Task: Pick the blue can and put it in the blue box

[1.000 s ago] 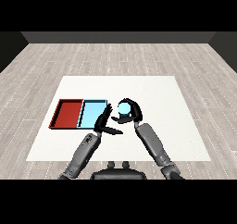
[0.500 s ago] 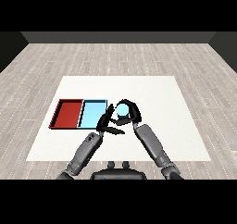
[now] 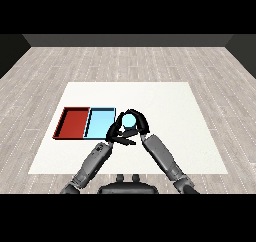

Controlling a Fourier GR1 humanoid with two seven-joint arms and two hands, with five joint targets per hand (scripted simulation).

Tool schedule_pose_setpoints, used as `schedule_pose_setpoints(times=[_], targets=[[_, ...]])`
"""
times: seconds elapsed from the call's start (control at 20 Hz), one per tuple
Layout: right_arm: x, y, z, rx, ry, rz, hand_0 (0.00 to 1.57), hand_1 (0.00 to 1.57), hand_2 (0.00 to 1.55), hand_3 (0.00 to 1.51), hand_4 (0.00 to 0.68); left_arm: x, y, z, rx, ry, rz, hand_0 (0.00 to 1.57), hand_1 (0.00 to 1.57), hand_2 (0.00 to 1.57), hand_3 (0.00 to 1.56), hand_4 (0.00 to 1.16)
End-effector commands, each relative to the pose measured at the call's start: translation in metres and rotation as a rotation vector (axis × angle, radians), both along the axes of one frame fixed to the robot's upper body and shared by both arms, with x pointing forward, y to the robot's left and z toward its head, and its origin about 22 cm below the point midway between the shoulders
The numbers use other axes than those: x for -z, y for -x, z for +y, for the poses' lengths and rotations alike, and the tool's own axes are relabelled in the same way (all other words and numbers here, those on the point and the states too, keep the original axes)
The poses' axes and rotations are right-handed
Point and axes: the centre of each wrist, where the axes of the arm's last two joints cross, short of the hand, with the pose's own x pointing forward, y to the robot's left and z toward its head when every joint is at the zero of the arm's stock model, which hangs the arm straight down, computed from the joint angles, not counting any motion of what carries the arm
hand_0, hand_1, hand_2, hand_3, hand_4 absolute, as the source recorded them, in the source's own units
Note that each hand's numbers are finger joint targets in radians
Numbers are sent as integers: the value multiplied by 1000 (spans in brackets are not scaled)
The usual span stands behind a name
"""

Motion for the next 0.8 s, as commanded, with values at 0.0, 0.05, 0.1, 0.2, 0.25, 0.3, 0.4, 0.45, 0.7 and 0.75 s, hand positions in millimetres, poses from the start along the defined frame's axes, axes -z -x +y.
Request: schedule_pose_setpoints(times=[0.0,0.05,0.1,0.2,0.25,0.3,0.4,0.45,0.7,0.75], targets=[[10,7,-9,-7,-2,1,1471,1471,1467,1418,585,-9,4,-23,20,-12,-16,0,0,0,0,0],[-3,-15,12,-18,-2,3,1463,1463,1463,1412,580,8,-11,-6,-1,0,-4,0,0,0,0,0],[5,5,11,-11,7,3,1452,1452,1459,1411,574,12,-2,6,29,34,-1,0,0,0,0,0],[-2,-8,4,-23,10,-3,1441,1441,1446,1405,569,2,-17,-5,32,47,-3,0,0,0,0,0],[5,15,18,-28,20,-4,1446,1446,1441,1397,562,8,13,-15,26,43,-27,0,0,0,0,0],[-5,12,1,-27,-5,-6,1460,1460,1446,1396,556,11,-1,-27,9,22,-30,0,0,0,0,0],[-6,-2,12,-52,14,5,1478,1478,1457,1394,542,4,-12,-18,7,9,-25,0,0,0,0,0],[-2,19,12,-33,-1,-8,1479,1479,1462,1398,541,-18,-28,-10,8,-7,-25,0,0,0,0,0],[-2,9,34,-66,-13,18,1511,1511,1469,1408,561,-3,-21,-30,-57,-97,1,0,0,0,0,0],[8,9,20,-71,-32,2,1500,1500,1464,1407,565,-14,-9,-17,-52,-106,30,0,0,0,0,0]])
